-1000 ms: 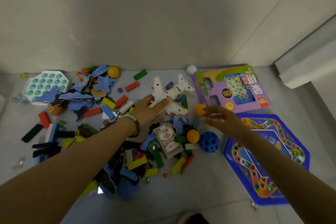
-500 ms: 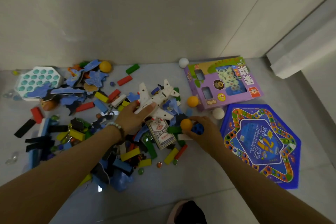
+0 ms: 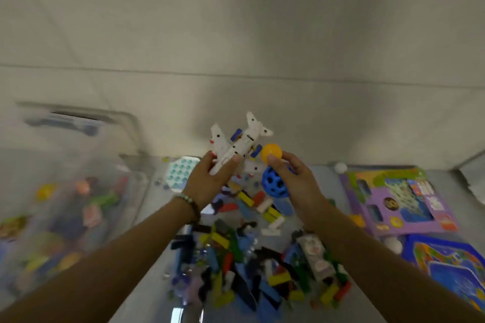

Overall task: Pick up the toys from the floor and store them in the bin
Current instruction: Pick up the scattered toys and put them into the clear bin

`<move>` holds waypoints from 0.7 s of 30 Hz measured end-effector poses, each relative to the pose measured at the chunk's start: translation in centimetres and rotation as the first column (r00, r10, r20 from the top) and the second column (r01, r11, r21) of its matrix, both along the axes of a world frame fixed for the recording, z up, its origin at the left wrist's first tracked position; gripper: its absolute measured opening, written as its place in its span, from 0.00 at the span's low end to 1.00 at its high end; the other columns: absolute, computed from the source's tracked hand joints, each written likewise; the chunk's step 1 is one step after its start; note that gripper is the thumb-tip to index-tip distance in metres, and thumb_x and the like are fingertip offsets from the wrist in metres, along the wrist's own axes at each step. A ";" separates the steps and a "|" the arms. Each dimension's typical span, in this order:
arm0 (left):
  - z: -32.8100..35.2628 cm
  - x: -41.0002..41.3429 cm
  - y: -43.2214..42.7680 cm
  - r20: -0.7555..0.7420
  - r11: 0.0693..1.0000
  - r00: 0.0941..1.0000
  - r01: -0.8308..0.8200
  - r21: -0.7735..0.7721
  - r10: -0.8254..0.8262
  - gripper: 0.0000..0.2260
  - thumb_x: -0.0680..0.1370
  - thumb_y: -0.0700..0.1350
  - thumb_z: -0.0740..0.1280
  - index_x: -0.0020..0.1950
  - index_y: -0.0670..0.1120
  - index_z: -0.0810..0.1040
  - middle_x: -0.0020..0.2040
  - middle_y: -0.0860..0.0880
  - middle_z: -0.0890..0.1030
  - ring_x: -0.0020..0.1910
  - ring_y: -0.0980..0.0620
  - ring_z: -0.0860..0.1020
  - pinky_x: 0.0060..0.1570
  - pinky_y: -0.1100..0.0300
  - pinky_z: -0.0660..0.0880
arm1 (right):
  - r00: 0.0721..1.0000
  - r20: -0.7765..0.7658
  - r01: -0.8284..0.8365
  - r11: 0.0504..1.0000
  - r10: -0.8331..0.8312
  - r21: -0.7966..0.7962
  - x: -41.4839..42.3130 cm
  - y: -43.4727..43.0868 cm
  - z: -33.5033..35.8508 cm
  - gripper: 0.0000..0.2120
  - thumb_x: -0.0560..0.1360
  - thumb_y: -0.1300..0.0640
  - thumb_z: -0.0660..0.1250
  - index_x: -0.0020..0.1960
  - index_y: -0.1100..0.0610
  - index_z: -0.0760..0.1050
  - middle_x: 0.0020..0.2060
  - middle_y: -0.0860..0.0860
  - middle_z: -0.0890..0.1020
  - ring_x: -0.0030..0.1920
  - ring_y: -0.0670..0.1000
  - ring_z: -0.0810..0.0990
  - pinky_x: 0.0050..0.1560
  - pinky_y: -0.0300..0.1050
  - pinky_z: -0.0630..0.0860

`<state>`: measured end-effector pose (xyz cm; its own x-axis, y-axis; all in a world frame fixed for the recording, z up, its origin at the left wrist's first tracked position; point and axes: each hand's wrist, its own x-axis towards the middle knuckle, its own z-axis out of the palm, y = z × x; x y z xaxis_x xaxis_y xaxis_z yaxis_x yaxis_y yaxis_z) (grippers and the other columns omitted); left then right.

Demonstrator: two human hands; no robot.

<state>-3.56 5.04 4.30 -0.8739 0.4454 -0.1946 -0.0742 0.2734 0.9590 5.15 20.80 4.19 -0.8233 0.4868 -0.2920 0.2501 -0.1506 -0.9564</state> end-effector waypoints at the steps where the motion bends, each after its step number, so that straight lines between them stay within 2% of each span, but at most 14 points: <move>1: 1.5 -1.0 -2.4 -0.039 0.999 0.999 -0.038 -0.010 0.038 0.08 0.76 0.52 0.65 0.52 0.50 0.75 0.41 0.48 0.80 0.33 0.56 0.76 0.29 0.69 0.73 | 1.000 -0.007 -0.014 1.000 0.014 -0.004 -1.9 -2.2 1.4 0.11 0.69 0.44 0.69 0.50 0.43 0.76 0.54 0.43 0.78 0.54 0.48 0.77 0.51 0.46 0.75; 4: 5.5 -3.8 -10.5 -0.096 0.982 0.978 -0.188 -0.015 0.185 0.11 0.75 0.53 0.65 0.52 0.48 0.75 0.39 0.50 0.79 0.33 0.54 0.74 0.26 0.70 0.71 | 0.998 -0.015 -0.058 0.997 0.057 -0.057 -7.4 -10.0 4.4 0.16 0.70 0.45 0.70 0.56 0.47 0.76 0.62 0.49 0.75 0.61 0.54 0.74 0.61 0.56 0.74; 6: 7.5 -5.3 -16.0 -0.114 0.959 0.953 -0.283 -0.009 0.280 0.09 0.75 0.53 0.65 0.52 0.51 0.75 0.40 0.51 0.79 0.33 0.55 0.74 0.26 0.71 0.71 | 0.997 -0.005 -0.083 0.992 0.083 -0.095 -10.5 -16.0 6.0 0.21 0.70 0.46 0.71 0.60 0.50 0.76 0.64 0.52 0.74 0.64 0.56 0.72 0.64 0.58 0.71; 8: 8.5 -6.4 -21.3 -0.118 0.925 0.918 -0.381 0.005 0.378 0.08 0.76 0.52 0.65 0.51 0.49 0.76 0.39 0.50 0.79 0.30 0.58 0.75 0.25 0.72 0.70 | 0.993 0.000 -0.120 0.977 0.122 -0.174 -12.9 -21.8 6.8 0.23 0.69 0.46 0.72 0.61 0.52 0.76 0.64 0.54 0.75 0.63 0.56 0.73 0.63 0.58 0.72; 10: 8.5 -7.0 -26.3 -0.104 0.881 0.876 -0.472 0.011 0.471 0.08 0.76 0.50 0.66 0.50 0.48 0.76 0.38 0.52 0.79 0.29 0.61 0.76 0.25 0.72 0.70 | 0.981 0.038 -0.173 0.953 0.188 -0.248 -14.7 -27.0 6.8 0.21 0.68 0.45 0.73 0.57 0.52 0.77 0.62 0.54 0.76 0.61 0.57 0.75 0.62 0.59 0.73; 11: 8.2 -7.3 -28.5 -0.103 0.863 0.859 -0.506 -0.017 0.502 0.09 0.76 0.51 0.66 0.51 0.48 0.76 0.39 0.54 0.79 0.31 0.61 0.76 0.26 0.72 0.71 | 0.970 0.060 -0.210 0.940 0.234 -0.269 -15.4 -29.3 6.6 0.19 0.68 0.45 0.72 0.55 0.51 0.77 0.61 0.55 0.77 0.60 0.57 0.76 0.61 0.59 0.74; 14: 6.9 -7.6 -34.3 -0.065 0.796 0.799 -0.601 -0.077 0.597 0.11 0.76 0.53 0.64 0.54 0.50 0.74 0.41 0.53 0.78 0.36 0.56 0.76 0.26 0.71 0.72 | 0.930 0.082 -0.310 0.886 0.357 -0.345 -17.4 -34.8 5.8 0.14 0.72 0.48 0.69 0.55 0.52 0.76 0.59 0.56 0.78 0.58 0.58 0.77 0.60 0.57 0.75; 17: 5.0 -7.8 -37.7 0.042 0.748 0.749 -0.654 -0.113 0.661 0.12 0.78 0.55 0.61 0.52 0.47 0.75 0.40 0.47 0.78 0.34 0.51 0.74 0.30 0.62 0.73 | 0.891 0.100 -0.388 0.858 0.443 -0.338 -18.5 -38.0 5.0 0.10 0.78 0.53 0.62 0.58 0.54 0.72 0.57 0.54 0.76 0.59 0.57 0.76 0.62 0.54 0.73; 19: 3.9 -7.8 -39.0 0.108 0.766 0.760 -0.629 -0.132 0.642 0.15 0.78 0.56 0.58 0.52 0.47 0.76 0.48 0.42 0.78 0.41 0.45 0.76 0.38 0.57 0.72 | 0.872 0.106 -0.426 0.849 0.477 -0.311 -18.9 -38.9 4.4 0.03 0.79 0.54 0.60 0.48 0.52 0.71 0.46 0.51 0.74 0.48 0.51 0.75 0.54 0.45 0.73; 21: 2.9 -7.8 -39.6 0.128 0.791 0.782 -0.591 -0.158 0.610 0.20 0.79 0.56 0.56 0.63 0.46 0.74 0.62 0.43 0.75 0.60 0.43 0.74 0.52 0.56 0.69 | 0.874 0.098 -0.432 0.854 0.476 -0.291 -19.0 -38.4 4.0 0.10 0.79 0.58 0.60 0.39 0.51 0.69 0.36 0.47 0.69 0.36 0.44 0.68 0.40 0.36 0.67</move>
<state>-11.33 -34.56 7.24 -0.9084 -0.1896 -0.3726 -0.4089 0.2173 0.8863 -13.81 -17.65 8.16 -0.8649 -0.0380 -0.5004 0.4963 -0.2129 -0.8416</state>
